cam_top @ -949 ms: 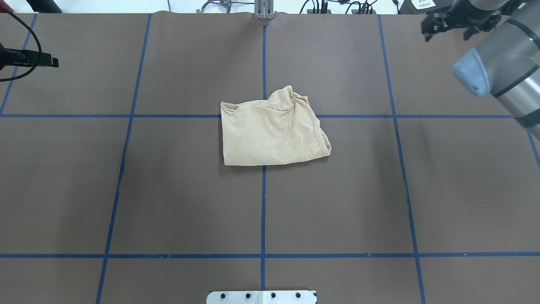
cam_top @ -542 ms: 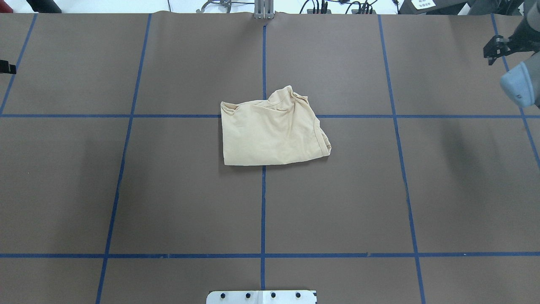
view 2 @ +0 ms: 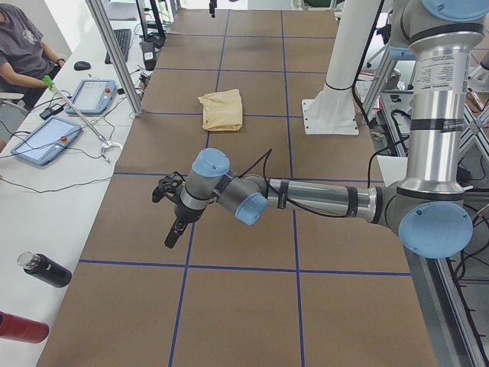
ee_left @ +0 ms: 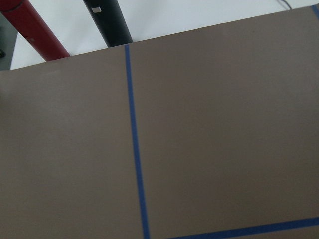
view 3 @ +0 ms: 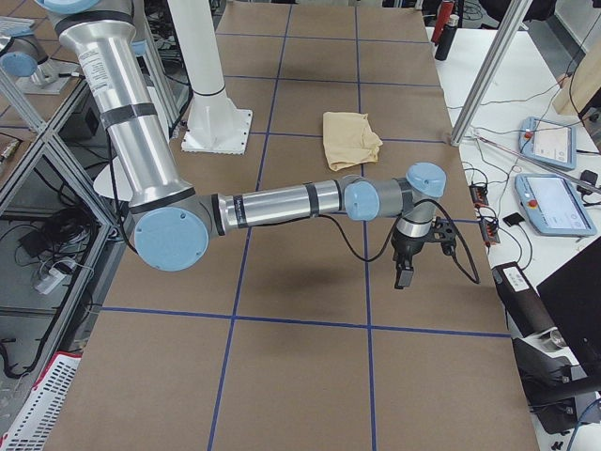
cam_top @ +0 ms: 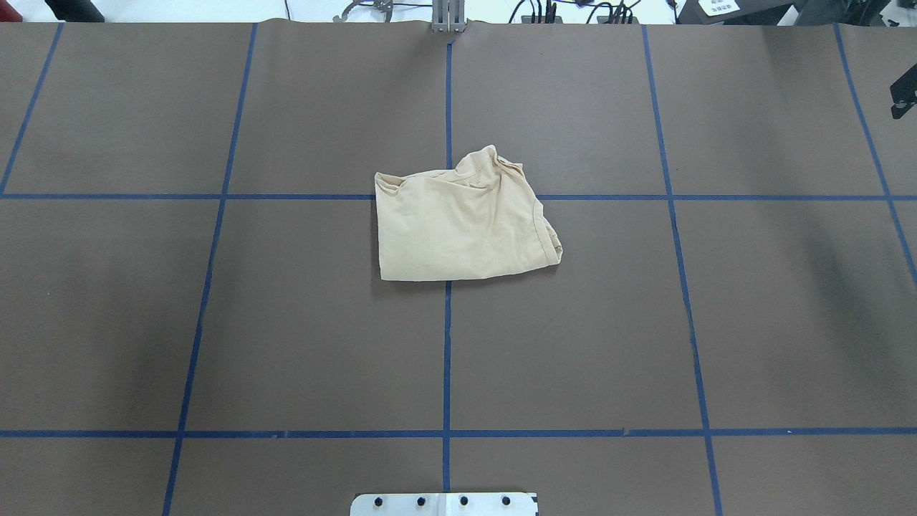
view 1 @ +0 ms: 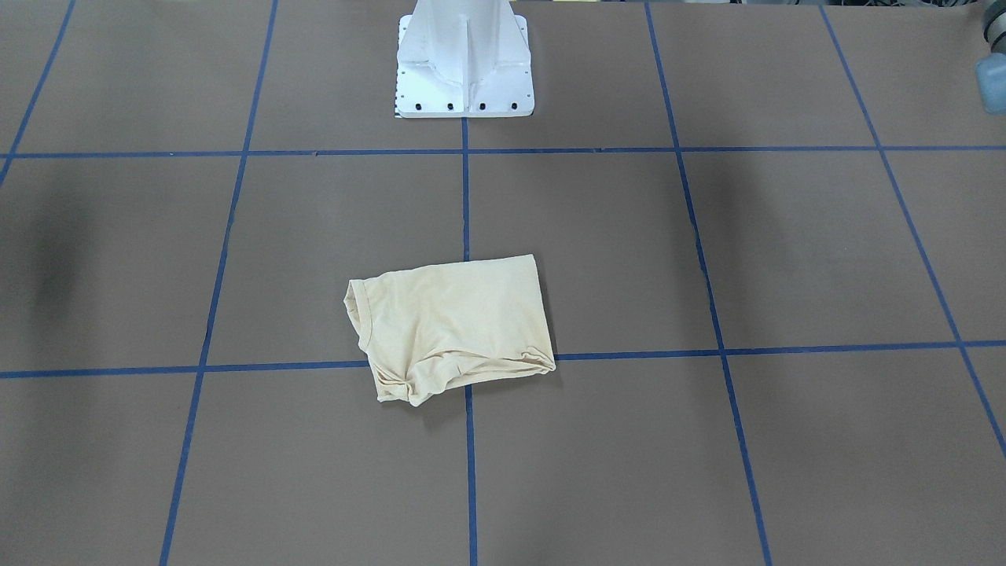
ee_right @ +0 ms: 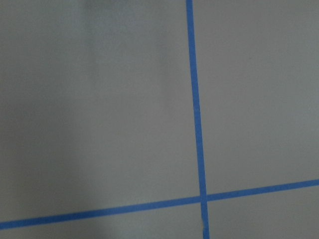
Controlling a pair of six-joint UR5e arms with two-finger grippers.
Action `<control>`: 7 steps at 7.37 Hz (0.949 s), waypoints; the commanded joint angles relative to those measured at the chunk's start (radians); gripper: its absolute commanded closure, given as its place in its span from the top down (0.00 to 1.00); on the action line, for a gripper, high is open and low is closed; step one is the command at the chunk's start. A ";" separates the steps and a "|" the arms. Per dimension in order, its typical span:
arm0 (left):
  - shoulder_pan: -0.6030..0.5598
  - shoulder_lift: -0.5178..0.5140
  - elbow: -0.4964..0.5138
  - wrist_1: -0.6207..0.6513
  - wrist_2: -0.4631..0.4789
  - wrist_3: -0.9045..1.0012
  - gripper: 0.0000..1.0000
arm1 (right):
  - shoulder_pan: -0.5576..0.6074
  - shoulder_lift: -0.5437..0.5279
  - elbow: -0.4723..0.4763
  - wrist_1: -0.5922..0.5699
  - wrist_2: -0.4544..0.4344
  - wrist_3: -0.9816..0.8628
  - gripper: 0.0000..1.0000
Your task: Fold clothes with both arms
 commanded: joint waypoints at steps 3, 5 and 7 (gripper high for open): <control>-0.087 -0.113 -0.073 0.591 -0.127 0.339 1.00 | 0.072 -0.171 0.145 -0.053 0.232 -0.094 1.00; -0.087 -0.043 -0.030 0.588 -0.334 0.334 1.00 | 0.068 -0.278 0.239 -0.056 0.222 -0.182 1.00; -0.083 -0.032 -0.039 0.575 -0.332 0.152 1.00 | 0.069 -0.335 0.263 -0.044 0.157 -0.181 1.00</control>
